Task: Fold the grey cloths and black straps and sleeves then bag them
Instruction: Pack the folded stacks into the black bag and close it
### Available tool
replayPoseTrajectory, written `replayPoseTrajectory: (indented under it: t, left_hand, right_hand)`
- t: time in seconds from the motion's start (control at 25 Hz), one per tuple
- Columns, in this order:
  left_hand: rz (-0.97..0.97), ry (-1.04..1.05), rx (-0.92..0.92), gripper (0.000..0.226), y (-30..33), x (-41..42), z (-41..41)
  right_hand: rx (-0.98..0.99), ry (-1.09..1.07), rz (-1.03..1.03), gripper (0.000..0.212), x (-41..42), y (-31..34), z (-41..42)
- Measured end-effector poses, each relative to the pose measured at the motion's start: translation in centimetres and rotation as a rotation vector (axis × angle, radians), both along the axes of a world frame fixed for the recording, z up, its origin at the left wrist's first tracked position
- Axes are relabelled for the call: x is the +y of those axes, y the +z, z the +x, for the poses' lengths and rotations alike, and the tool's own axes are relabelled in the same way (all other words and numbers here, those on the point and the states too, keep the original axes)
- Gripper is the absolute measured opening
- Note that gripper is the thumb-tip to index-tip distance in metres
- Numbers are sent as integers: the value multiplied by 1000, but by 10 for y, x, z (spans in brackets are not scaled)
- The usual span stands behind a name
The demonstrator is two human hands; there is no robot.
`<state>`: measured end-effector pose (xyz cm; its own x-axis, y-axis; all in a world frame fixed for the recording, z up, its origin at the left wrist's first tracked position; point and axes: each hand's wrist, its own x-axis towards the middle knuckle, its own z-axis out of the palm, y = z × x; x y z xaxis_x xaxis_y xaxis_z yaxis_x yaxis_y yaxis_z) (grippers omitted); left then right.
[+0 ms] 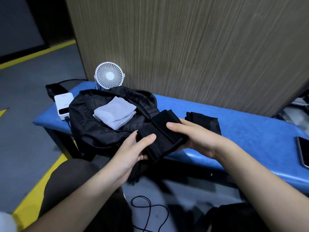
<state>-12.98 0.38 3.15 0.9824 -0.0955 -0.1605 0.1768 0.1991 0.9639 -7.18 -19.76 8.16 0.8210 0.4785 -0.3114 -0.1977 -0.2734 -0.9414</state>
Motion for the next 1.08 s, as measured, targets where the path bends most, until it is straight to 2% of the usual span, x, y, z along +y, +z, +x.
replayPoseTrajectory:
  t: [0.16, 0.32, 0.48, 0.64, 0.8, 0.88, 1.0, 1.08]
  left_hand:
    - [34, -12, 16, 33, 18, 15, 3]
    - [99, -14, 62, 40, 31, 38, 18]
    - [190, 81, 68, 60, 42, 70, 48]
    - [281, 247, 34, 52, 53, 101, 83]
    - [382, 339, 0, 58, 55, 132, 118]
    - [440, 347, 10, 61, 49, 143, 130]
    - [540, 290, 79, 79, 30, 153, 140]
    - [569, 261, 108, 89, 15, 159, 143]
  right_hand:
    - [59, -64, 164, 40, 12, -7, 0]
    - [63, -145, 215, 31, 43, -11, 13]
    - [-12, -118, 155, 37, 85, -4, 39]
    - [-47, -96, 92, 21, 129, 8, 74]
    - [-53, -83, 84, 27, 165, 10, 110]
    - [-52, -75, 56, 32, 177, 6, 124]
    - [-52, -80, -38, 21, 185, -8, 136]
    - [-84, -99, -123, 31, 188, -17, 140]
